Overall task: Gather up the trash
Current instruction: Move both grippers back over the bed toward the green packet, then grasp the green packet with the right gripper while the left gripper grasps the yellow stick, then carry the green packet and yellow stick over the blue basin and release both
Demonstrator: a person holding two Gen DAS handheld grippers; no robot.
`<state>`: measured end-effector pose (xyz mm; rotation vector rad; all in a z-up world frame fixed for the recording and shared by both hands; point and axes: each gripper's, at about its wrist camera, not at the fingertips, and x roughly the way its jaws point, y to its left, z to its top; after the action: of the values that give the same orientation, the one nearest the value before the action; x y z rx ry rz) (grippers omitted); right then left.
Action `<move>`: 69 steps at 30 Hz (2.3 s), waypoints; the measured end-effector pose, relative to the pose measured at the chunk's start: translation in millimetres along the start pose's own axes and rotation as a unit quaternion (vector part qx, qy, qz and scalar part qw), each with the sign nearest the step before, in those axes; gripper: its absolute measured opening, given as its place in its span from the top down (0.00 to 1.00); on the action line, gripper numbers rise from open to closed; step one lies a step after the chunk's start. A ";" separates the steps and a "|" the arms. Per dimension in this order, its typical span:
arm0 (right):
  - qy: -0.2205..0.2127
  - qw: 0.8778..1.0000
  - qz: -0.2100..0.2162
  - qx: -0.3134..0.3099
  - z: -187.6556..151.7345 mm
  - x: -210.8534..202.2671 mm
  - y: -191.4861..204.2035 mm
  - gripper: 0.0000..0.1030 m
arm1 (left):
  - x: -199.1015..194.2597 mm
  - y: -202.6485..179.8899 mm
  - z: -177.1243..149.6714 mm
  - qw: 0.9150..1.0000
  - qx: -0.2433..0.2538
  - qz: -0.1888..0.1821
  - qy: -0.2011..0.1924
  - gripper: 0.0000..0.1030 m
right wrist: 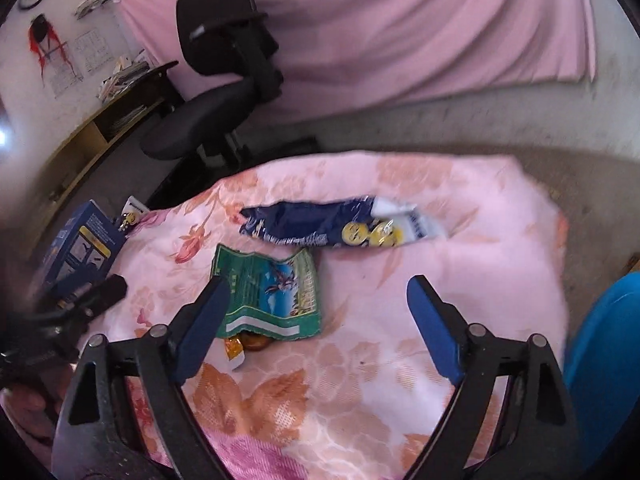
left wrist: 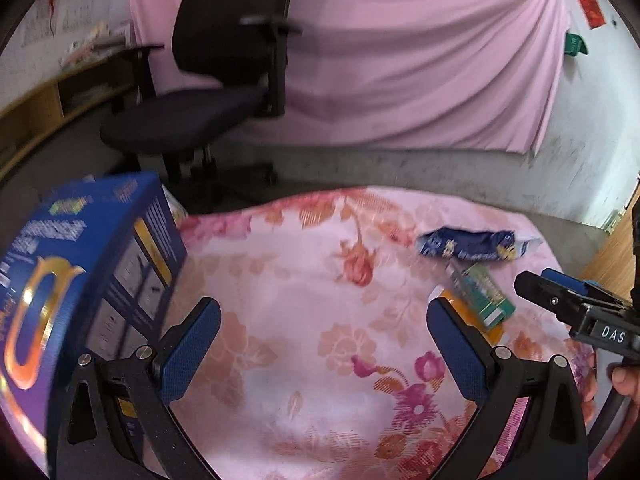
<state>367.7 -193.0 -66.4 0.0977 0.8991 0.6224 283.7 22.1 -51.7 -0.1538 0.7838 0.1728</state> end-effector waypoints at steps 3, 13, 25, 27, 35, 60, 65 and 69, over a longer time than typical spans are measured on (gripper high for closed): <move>0.022 1.000 0.022 0.007 1.6 8.6 2.4 0.00 | 7.8 4.6 -0.8 1.000 -0.011 -0.009 0.018 0.09; 0.063 0.998 0.014 -0.019 1.2 24.4 19.1 0.26 | 16.7 -3.4 -2.2 0.998 -0.004 -0.033 0.044 0.32; 0.031 0.999 -0.005 -0.006 2.5 8.9 12.5 0.46 | 19.7 -17.8 -5.8 0.997 0.019 -0.055 0.060 0.47; 0.024 1.000 -0.009 -0.009 1.3 2.0 10.6 0.46 | 19.4 -21.9 -6.8 0.996 0.023 -0.060 0.061 0.47; 0.013 0.999 -0.033 -0.008 -8.5 -22.1 -4.0 0.46 | 26.7 -47.4 -7.6 0.992 0.033 -0.093 0.081 0.52; -0.004 1.000 -0.007 0.027 -15.9 -43.7 -24.0 0.46 | 49.5 -70.3 -6.8 0.987 0.042 -0.105 0.111 0.99; -0.019 1.000 0.000 0.020 -20.0 -52.6 -17.4 0.46 | 28.9 -60.9 -9.8 0.988 0.034 -0.125 0.090 0.99; -0.064 0.998 -0.001 -0.002 -23.6 -72.2 -5.1 0.46 | -0.2 -62.4 -9.8 0.989 0.028 -0.145 0.030 0.99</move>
<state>319.0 -240.5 -32.3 0.1320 0.7745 0.6096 290.0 -40.7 -53.8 -0.2188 0.8164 -0.1308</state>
